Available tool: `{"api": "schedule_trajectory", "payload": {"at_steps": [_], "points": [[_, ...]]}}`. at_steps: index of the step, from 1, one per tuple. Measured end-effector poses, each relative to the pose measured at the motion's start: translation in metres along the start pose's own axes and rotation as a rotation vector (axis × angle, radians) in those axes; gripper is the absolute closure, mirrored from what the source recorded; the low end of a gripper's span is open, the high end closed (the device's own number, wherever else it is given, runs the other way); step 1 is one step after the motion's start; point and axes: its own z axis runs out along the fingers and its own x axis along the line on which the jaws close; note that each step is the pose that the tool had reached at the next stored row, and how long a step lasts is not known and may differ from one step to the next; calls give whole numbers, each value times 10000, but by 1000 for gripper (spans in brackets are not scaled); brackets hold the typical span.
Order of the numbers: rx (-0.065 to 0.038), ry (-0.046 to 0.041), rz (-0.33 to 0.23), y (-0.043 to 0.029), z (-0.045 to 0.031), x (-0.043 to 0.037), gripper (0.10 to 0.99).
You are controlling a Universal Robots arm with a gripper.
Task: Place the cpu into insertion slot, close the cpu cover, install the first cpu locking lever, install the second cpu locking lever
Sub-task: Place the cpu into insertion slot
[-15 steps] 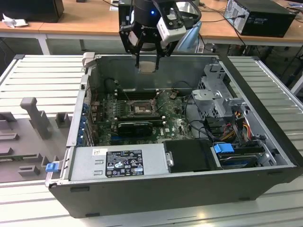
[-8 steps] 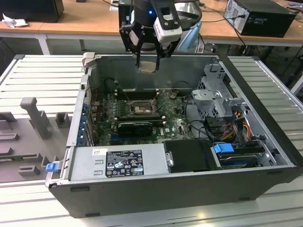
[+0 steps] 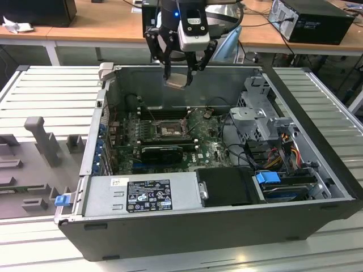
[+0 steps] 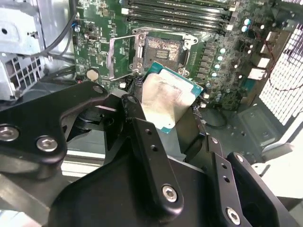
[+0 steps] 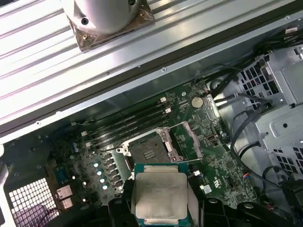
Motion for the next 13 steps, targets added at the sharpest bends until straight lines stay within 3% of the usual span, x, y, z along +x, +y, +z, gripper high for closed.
{"api": "schedule_trajectory", "payload": {"at_steps": [2,5,7,13], "points": [[1,-61,630,0,0,0,561],[-3,-94,991,0,0,0,561],[-16,-155,1676,0,0,0,561],[-32,-248,2708,0,0,0,561]]}}
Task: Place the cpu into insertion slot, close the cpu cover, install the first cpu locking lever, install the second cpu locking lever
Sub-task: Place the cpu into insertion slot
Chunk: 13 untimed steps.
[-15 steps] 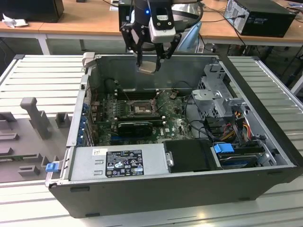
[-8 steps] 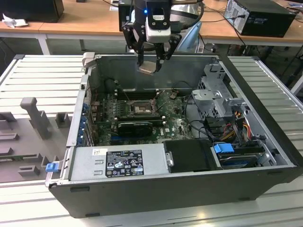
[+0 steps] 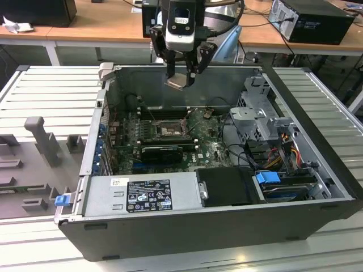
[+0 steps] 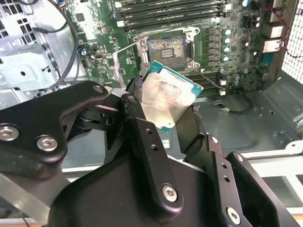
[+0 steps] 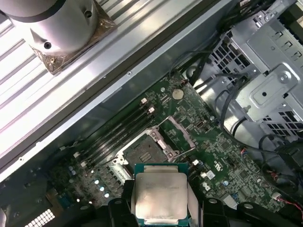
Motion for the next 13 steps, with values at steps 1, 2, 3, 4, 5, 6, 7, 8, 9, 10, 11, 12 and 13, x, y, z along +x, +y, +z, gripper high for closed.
{"api": "schedule_trajectory", "payload": {"at_steps": [1,2,3,4,5,6,7,8,9,10,11,12,13], "points": [[-2,-12,132,0,0,0,561],[-4,-19,224,0,0,0,561],[-8,-37,422,0,0,0,561],[-11,-55,636,0,0,0,561],[-14,-68,783,0,0,0,561],[-16,-78,889,0,0,0,561],[-21,-101,1157,0,0,0,561],[-25,-127,1458,0,0,0,561],[-29,-145,1663,0,0,0,561],[-33,-163,1874,0,0,0,561],[-35,-175,2000,0,0,0,561],[-36,-182,2086,0,0,0,561],[-40,-200,2299,0,0,0,561]]}}
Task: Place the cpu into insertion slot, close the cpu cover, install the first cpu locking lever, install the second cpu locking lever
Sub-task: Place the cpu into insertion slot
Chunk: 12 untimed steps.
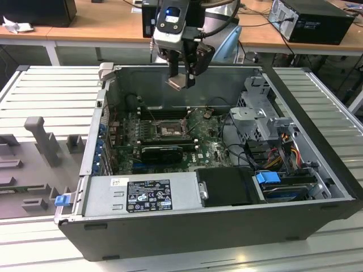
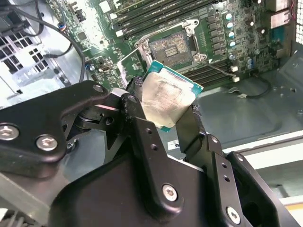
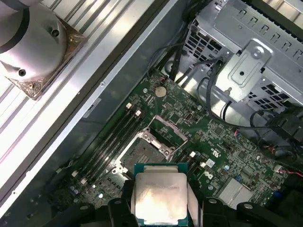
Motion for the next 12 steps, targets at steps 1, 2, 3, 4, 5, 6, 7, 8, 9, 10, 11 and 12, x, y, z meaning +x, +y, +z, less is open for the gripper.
{"api": "schedule_trajectory", "payload": {"at_steps": [1,2,3,4,5,6,7,8,9,10,11,12], "points": [[-6,-31,344,0,0,0,561],[-9,-50,558,0,0,0,561],[-14,-73,827,0,0,0,561],[-16,-81,921,0,0,0,561],[-17,-90,1027,0,0,0,561],[-21,-106,1196,0,0,0,561],[-24,-128,1448,0,0,0,561],[-33,-169,1926,0,0,0,561],[-35,-179,2039,0,0,0,561],[-37,-186,2129,0,0,0,561],[-39,-195,2229,0,0,0,561],[-41,-211,2401,0,0,0,561]]}}
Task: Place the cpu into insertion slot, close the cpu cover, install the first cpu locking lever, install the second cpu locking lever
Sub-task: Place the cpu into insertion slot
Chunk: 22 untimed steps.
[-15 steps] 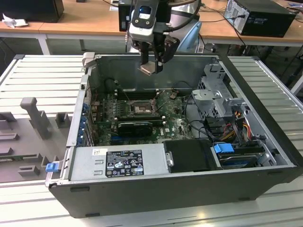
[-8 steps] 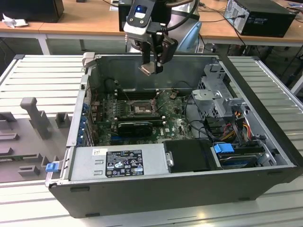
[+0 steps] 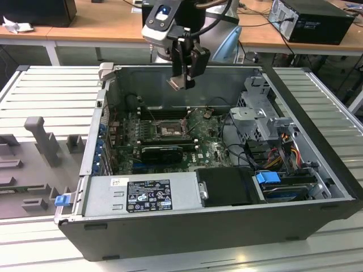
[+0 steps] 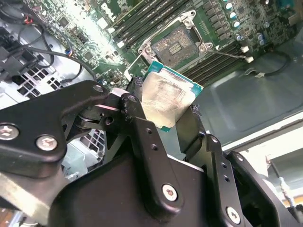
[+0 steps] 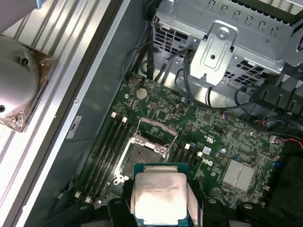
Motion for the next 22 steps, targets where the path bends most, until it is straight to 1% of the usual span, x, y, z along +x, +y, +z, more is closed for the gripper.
{"api": "schedule_trajectory", "payload": {"at_steps": [1,2,3,6,11,12,14,18,20,22], "points": [[-2,-9,109,0,0,0,561],[-7,-30,349,0,0,0,561],[-14,-65,761,0,0,0,561],[-26,-127,1471,0,0,0,561],[-37,-177,2053,0,0,0,561],[-42,-207,2388,0,0,0,561],[-46,-228,2628,0,0,0,561],[-60,-298,3424,-1,8,0,561],[-58,-306,3507,-1,15,0,561],[-53,-303,3508,-3,45,1,561]]}}
